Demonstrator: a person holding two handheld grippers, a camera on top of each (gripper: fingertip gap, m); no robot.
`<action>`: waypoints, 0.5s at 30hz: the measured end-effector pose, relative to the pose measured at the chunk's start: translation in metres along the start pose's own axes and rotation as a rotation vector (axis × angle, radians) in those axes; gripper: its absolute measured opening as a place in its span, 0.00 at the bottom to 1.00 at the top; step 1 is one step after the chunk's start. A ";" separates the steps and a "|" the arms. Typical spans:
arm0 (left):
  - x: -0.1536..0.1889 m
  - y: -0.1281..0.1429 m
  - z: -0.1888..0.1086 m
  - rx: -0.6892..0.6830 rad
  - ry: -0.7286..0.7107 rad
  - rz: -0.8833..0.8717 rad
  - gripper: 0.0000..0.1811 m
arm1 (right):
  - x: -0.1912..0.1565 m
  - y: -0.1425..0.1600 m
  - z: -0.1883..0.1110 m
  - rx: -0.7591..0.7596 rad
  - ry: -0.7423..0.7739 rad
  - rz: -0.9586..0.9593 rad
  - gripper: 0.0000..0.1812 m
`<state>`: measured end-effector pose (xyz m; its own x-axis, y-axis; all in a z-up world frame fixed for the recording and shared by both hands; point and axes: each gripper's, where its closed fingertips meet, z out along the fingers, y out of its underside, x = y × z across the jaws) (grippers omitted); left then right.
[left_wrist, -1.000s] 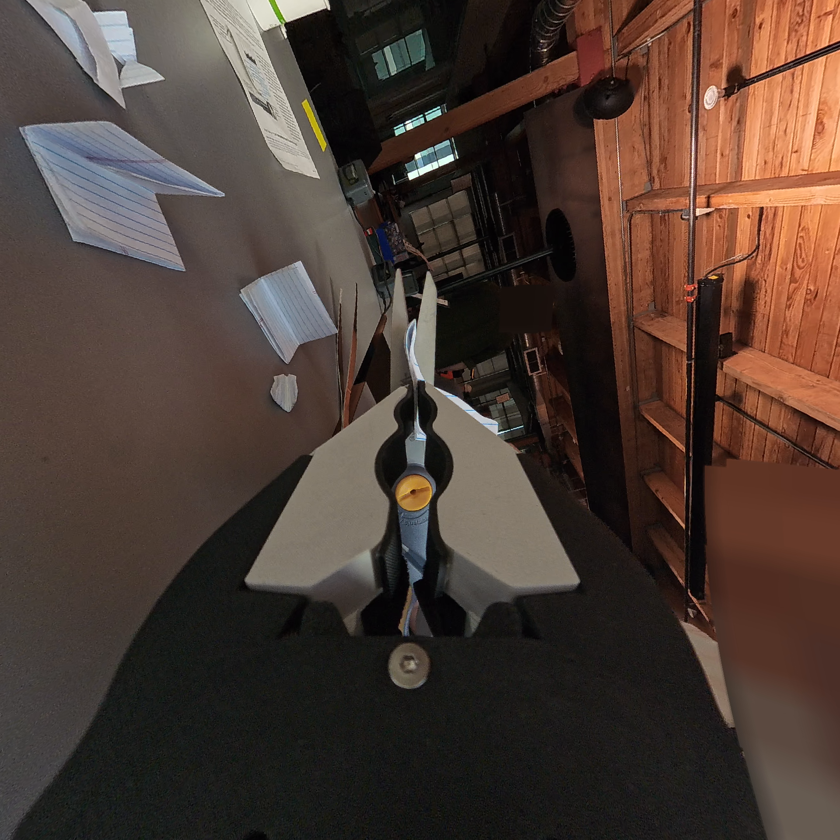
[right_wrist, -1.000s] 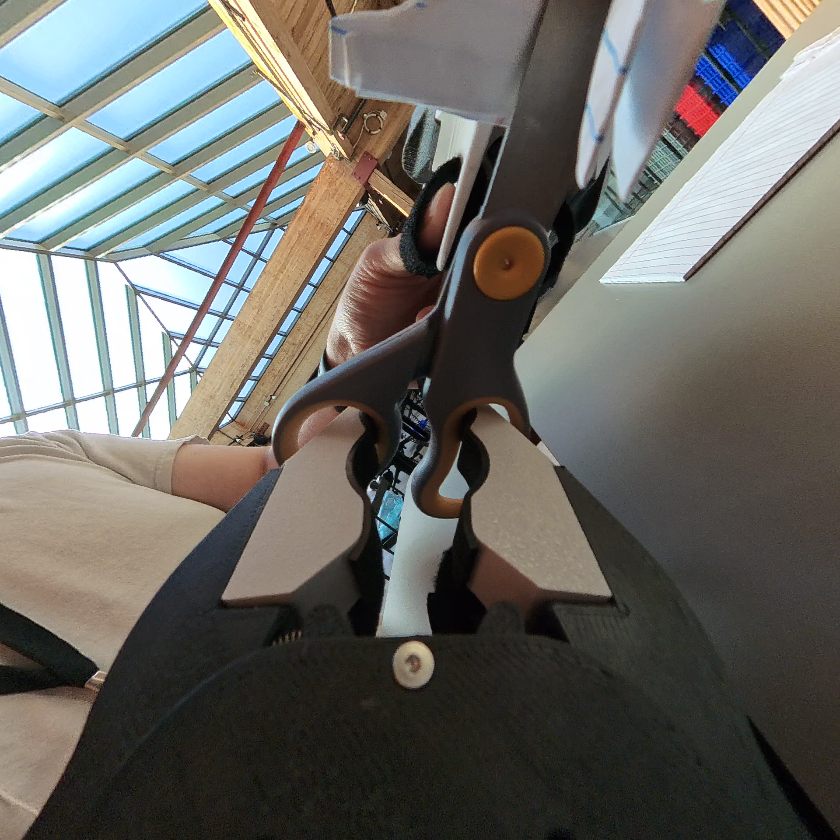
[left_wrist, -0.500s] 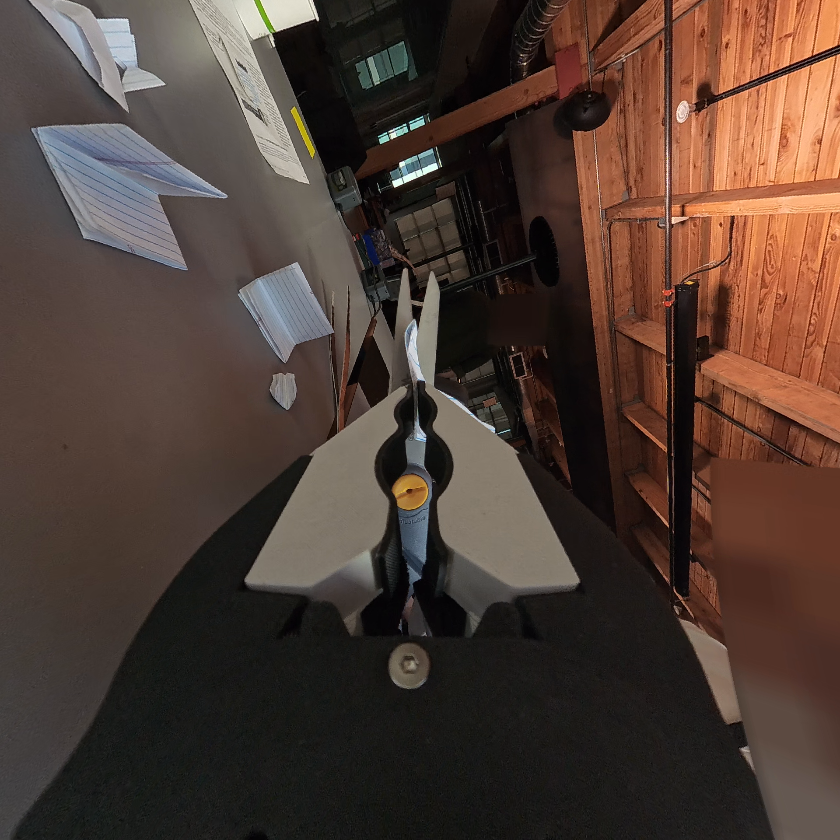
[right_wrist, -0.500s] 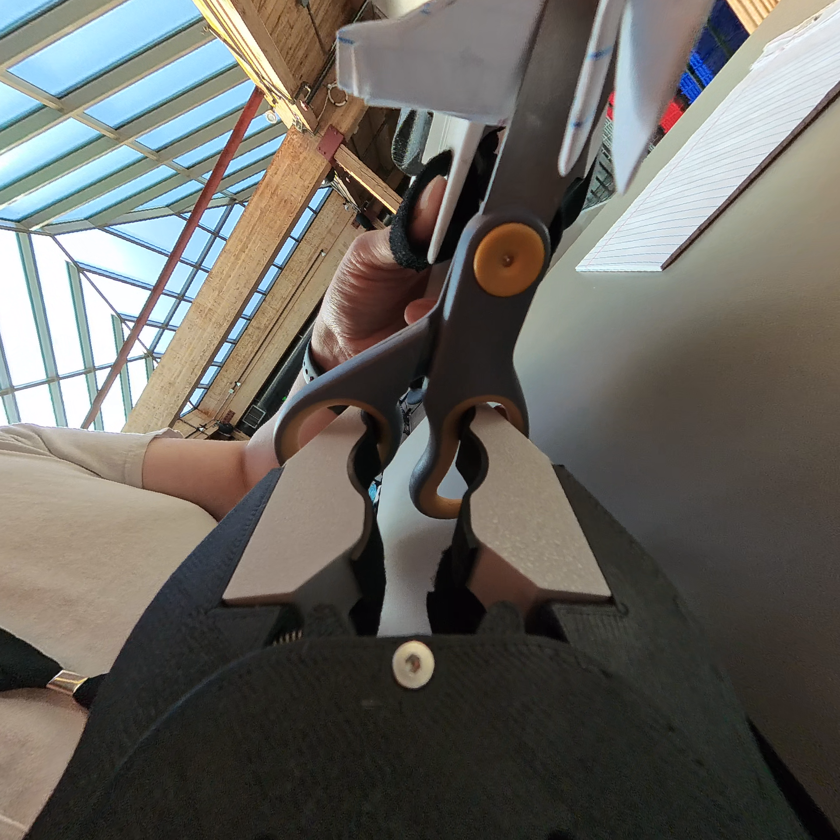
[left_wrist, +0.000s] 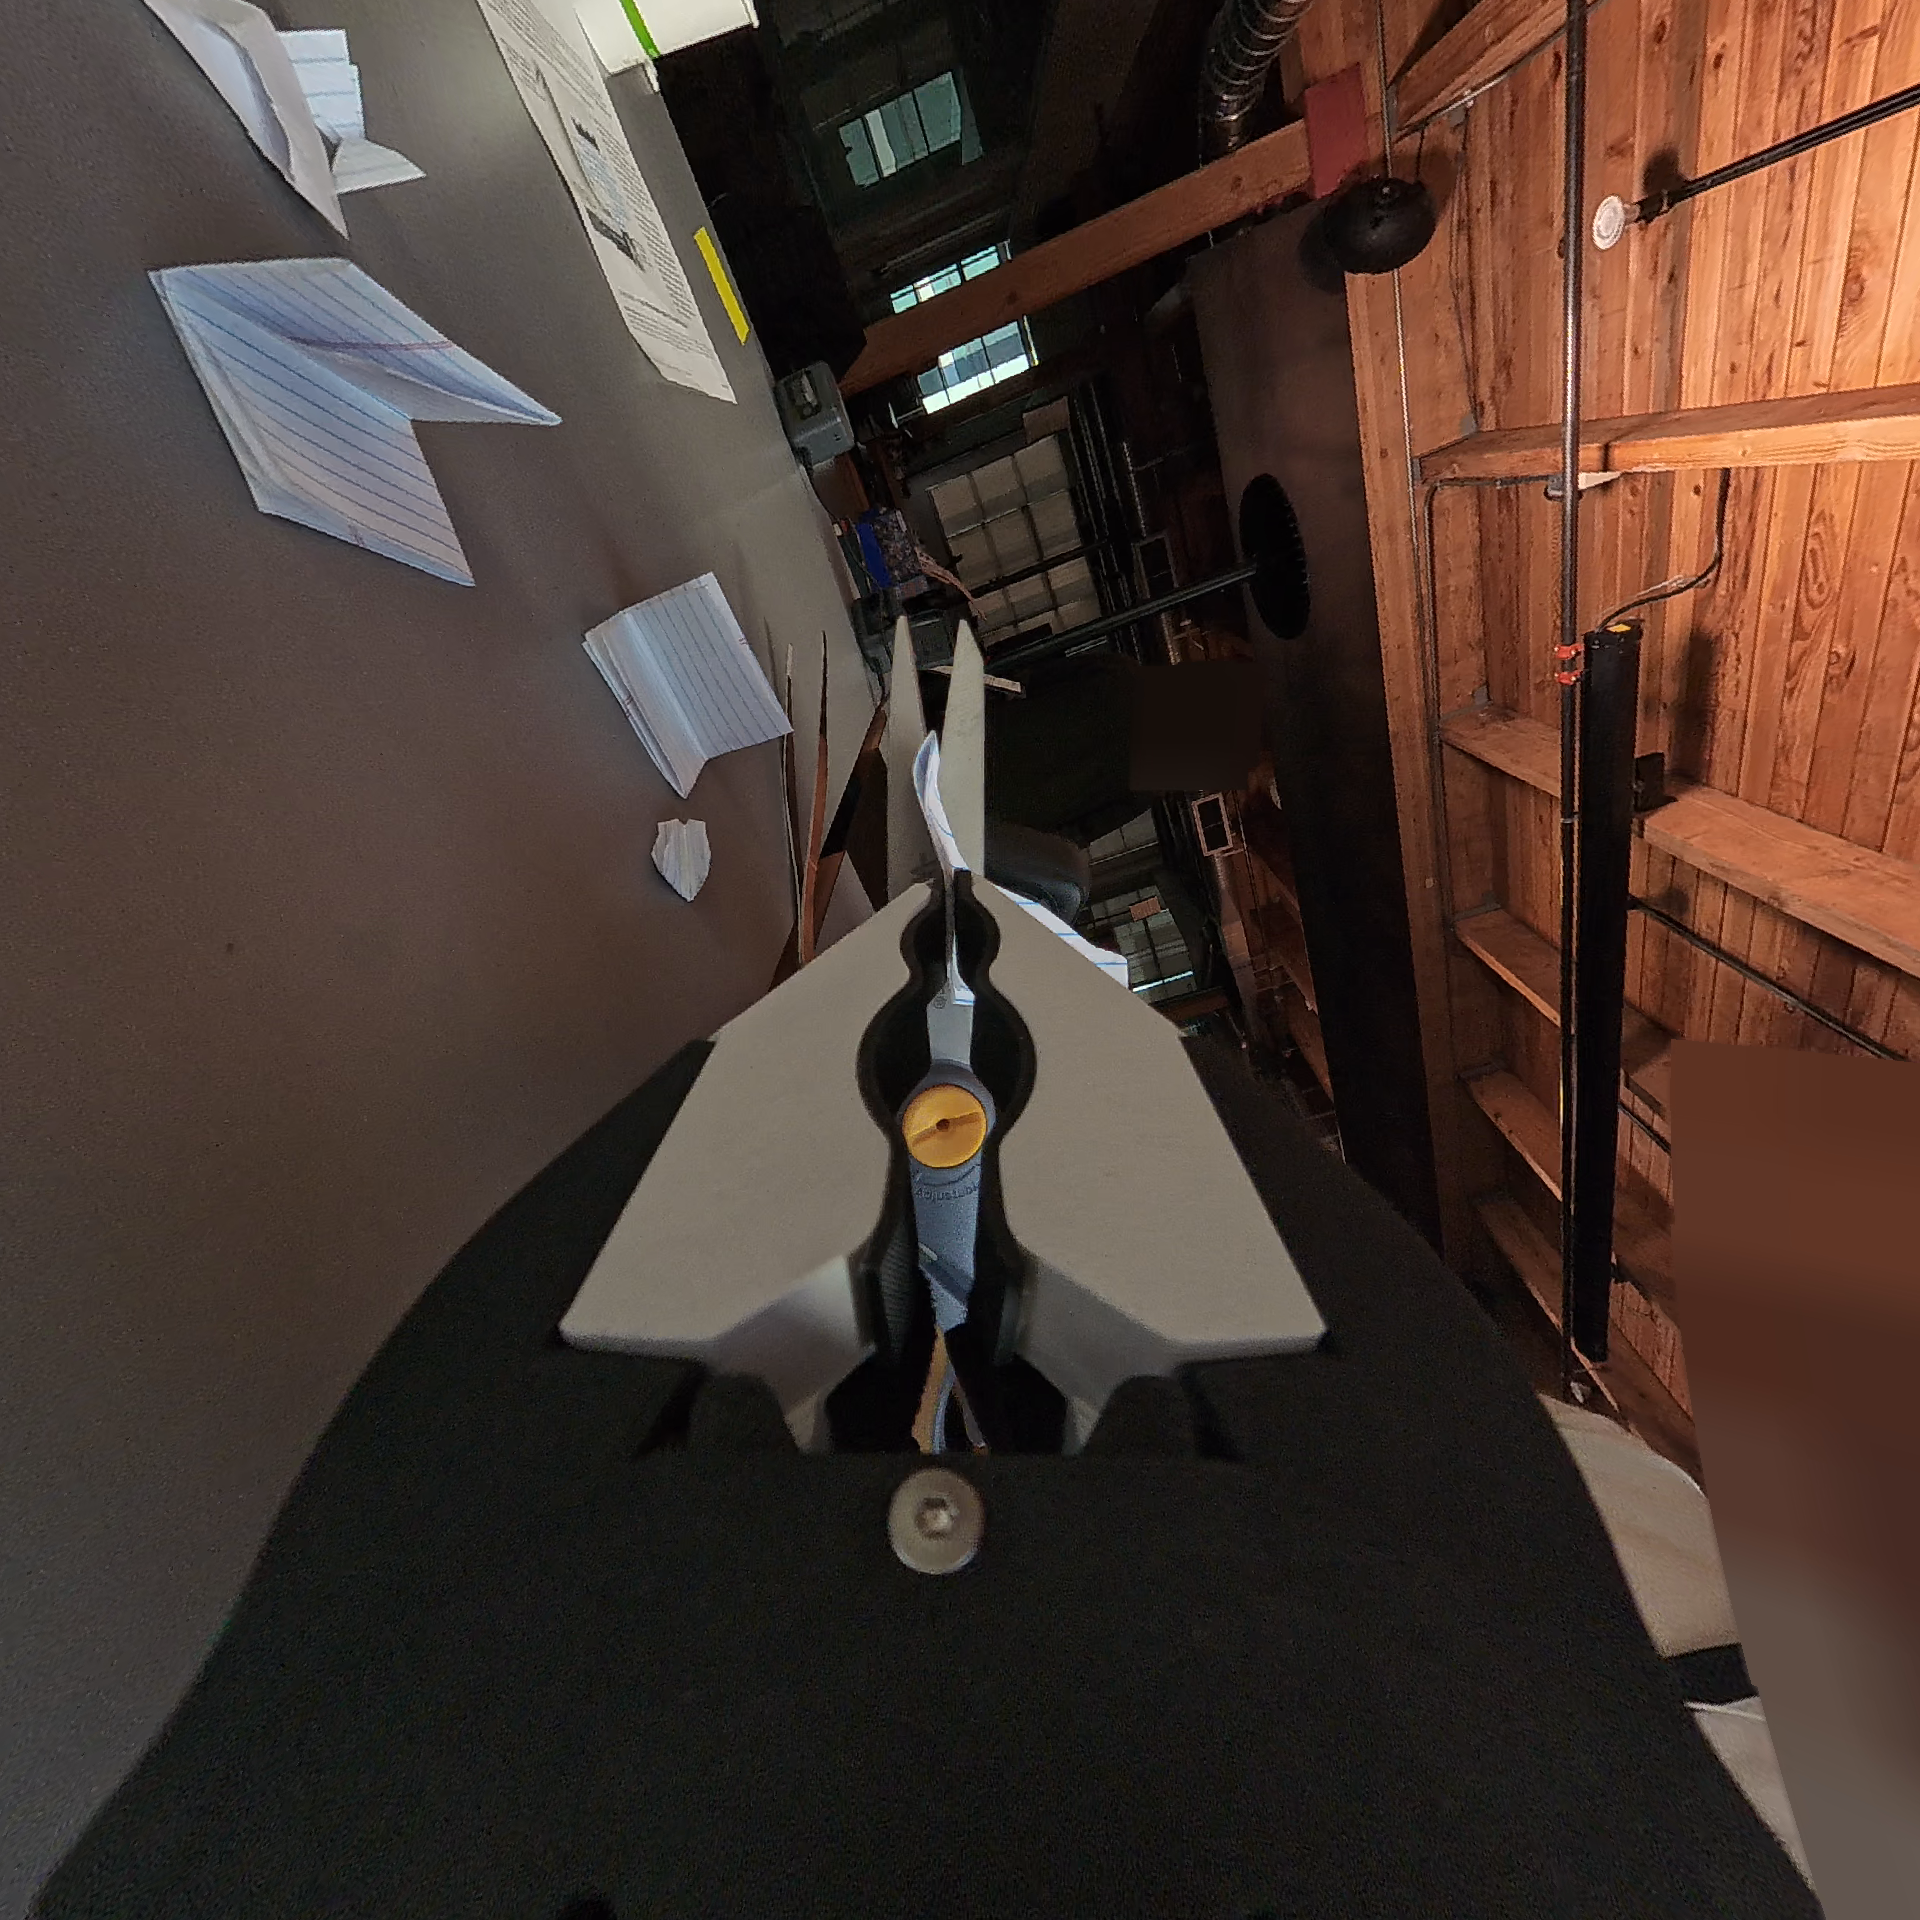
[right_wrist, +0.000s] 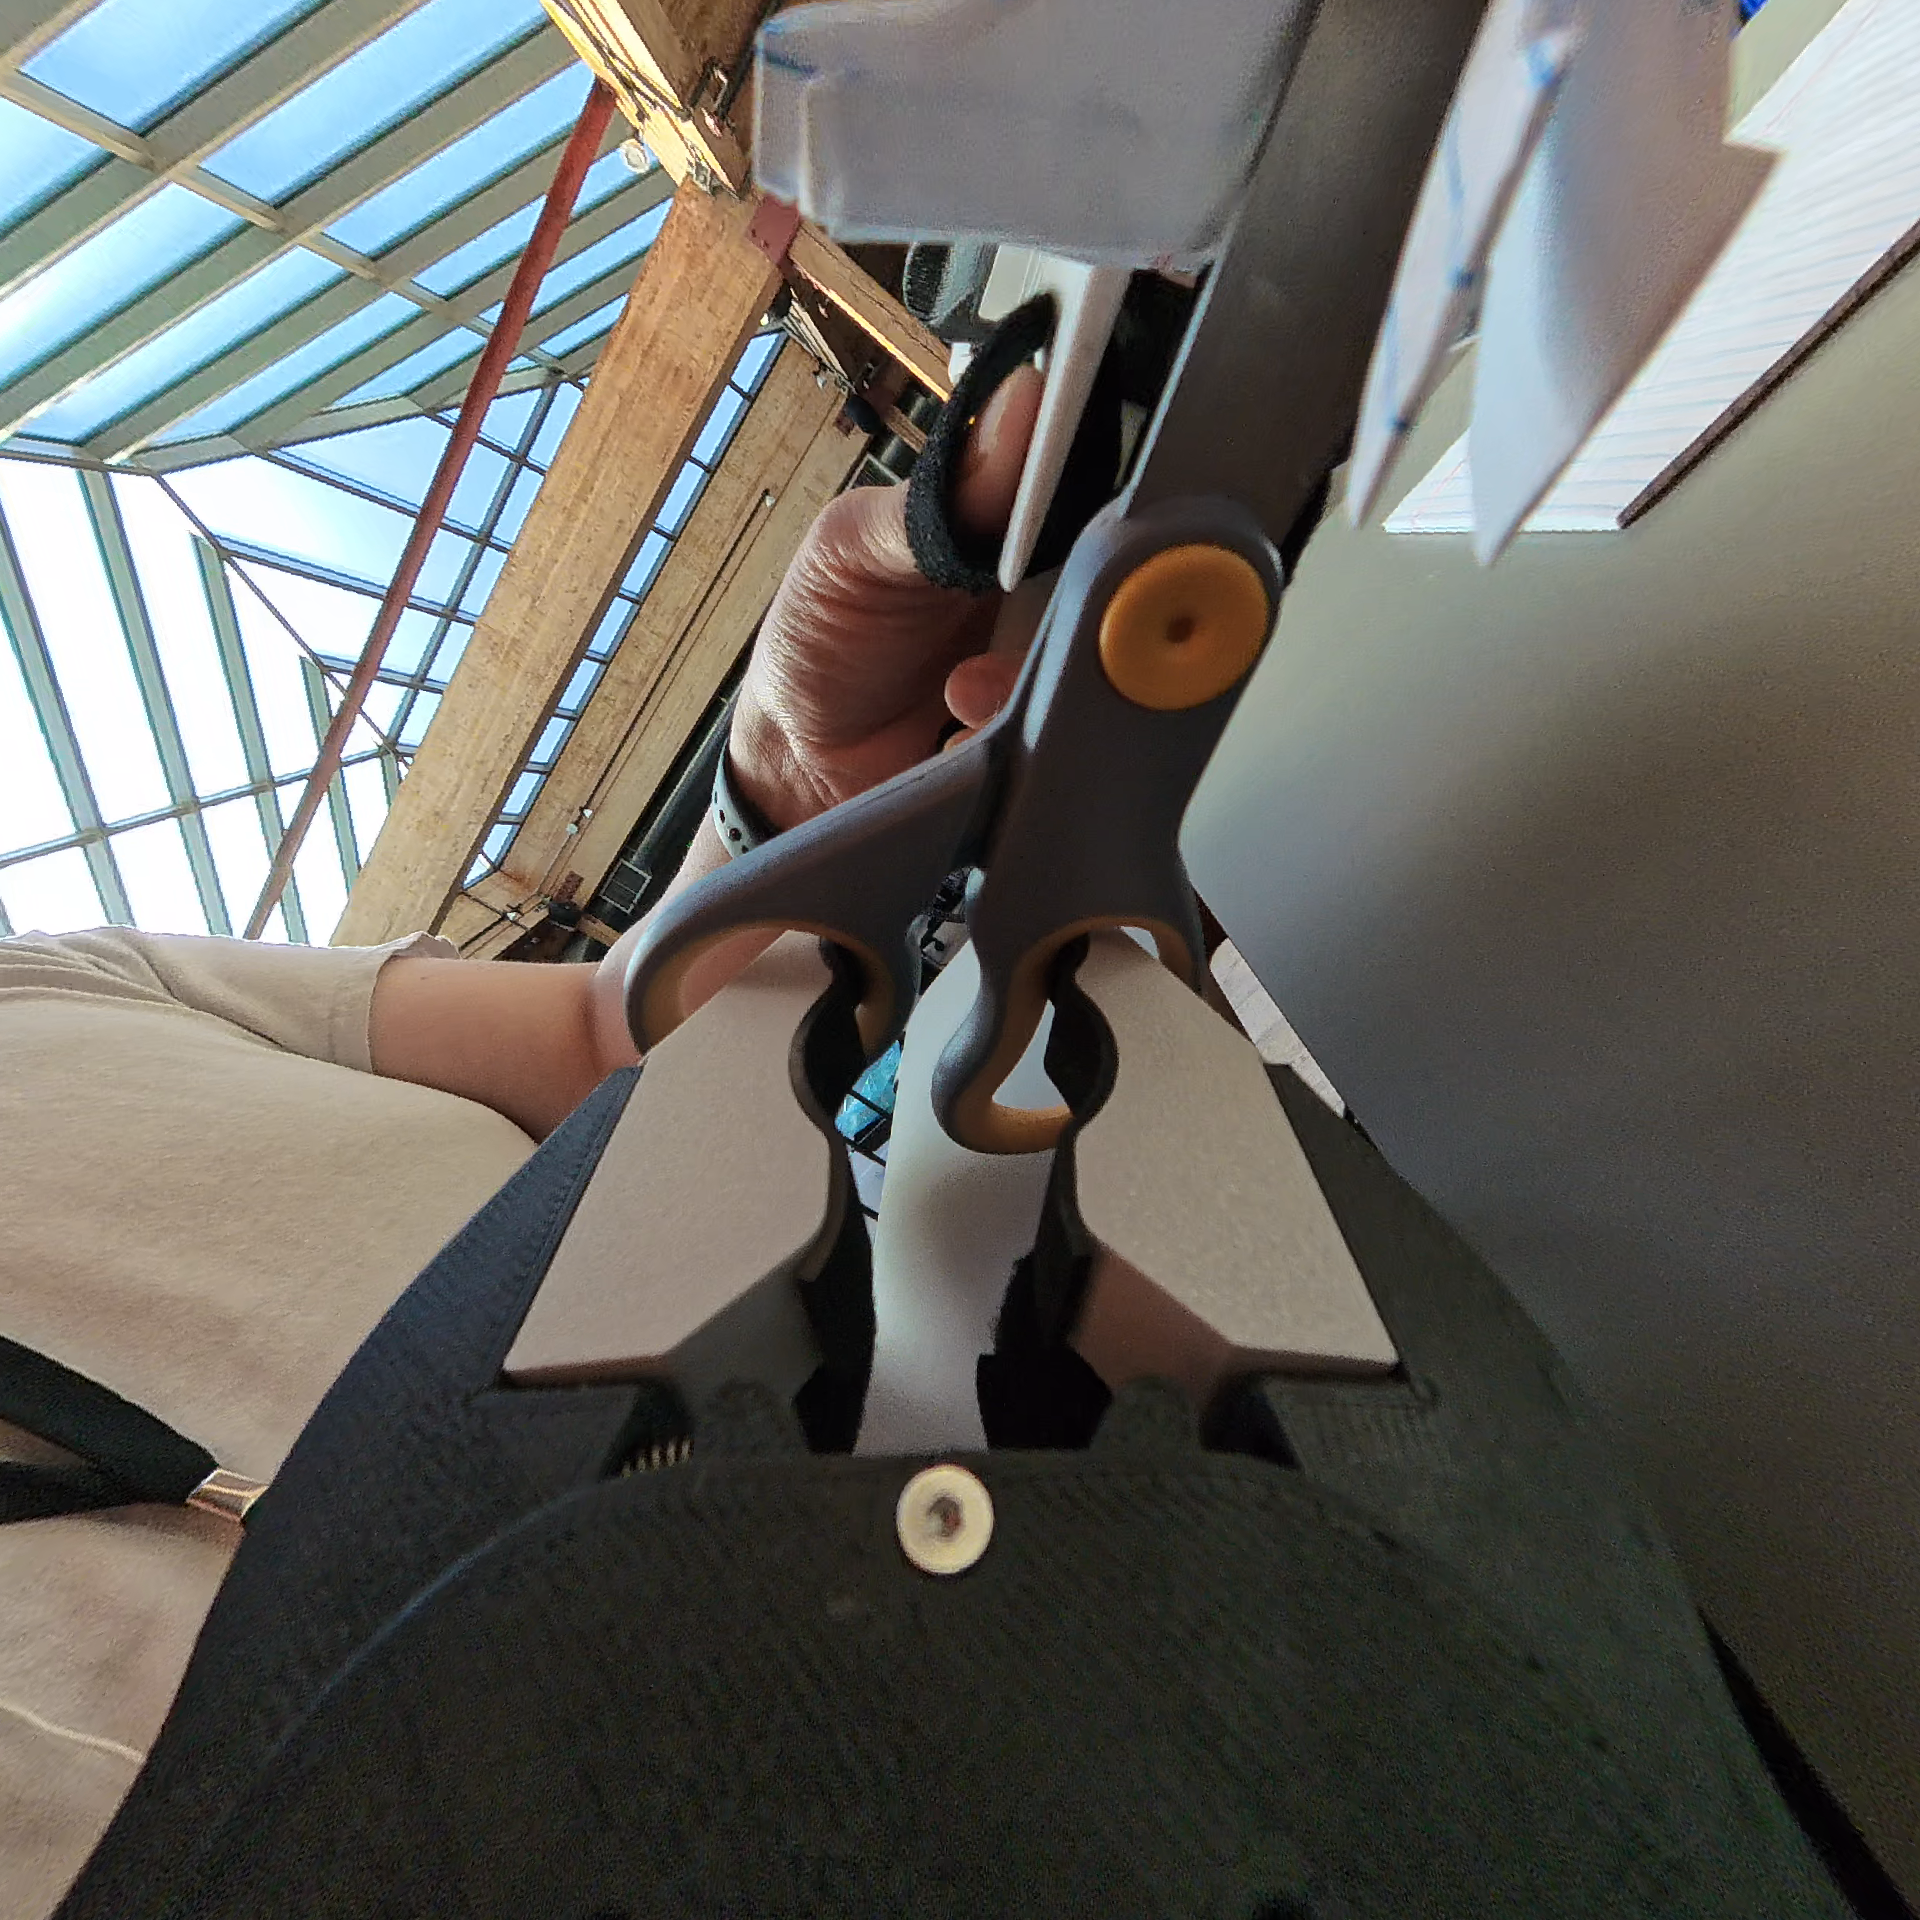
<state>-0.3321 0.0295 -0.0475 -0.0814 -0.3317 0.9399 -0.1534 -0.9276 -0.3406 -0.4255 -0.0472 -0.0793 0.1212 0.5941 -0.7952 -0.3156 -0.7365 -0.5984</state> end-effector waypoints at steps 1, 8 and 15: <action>-0.001 0.001 -0.001 -0.002 0.004 -0.009 0.00 | 0.001 0.002 0.001 -0.011 0.006 0.003 0.17; -0.009 0.002 -0.013 0.005 0.018 -0.018 0.00 | 0.007 0.010 0.005 -0.064 0.043 0.016 0.17; -0.006 0.005 -0.013 -0.003 0.031 -0.005 0.00 | 0.001 0.002 0.004 -0.032 -0.008 0.024 0.19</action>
<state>-0.3452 0.0289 -0.0556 -0.1108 -0.3217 0.9404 -0.1567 -0.9287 -0.3361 -0.4302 -0.0465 -0.0809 0.1065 0.5790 -0.8083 -0.2877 -0.7603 -0.5824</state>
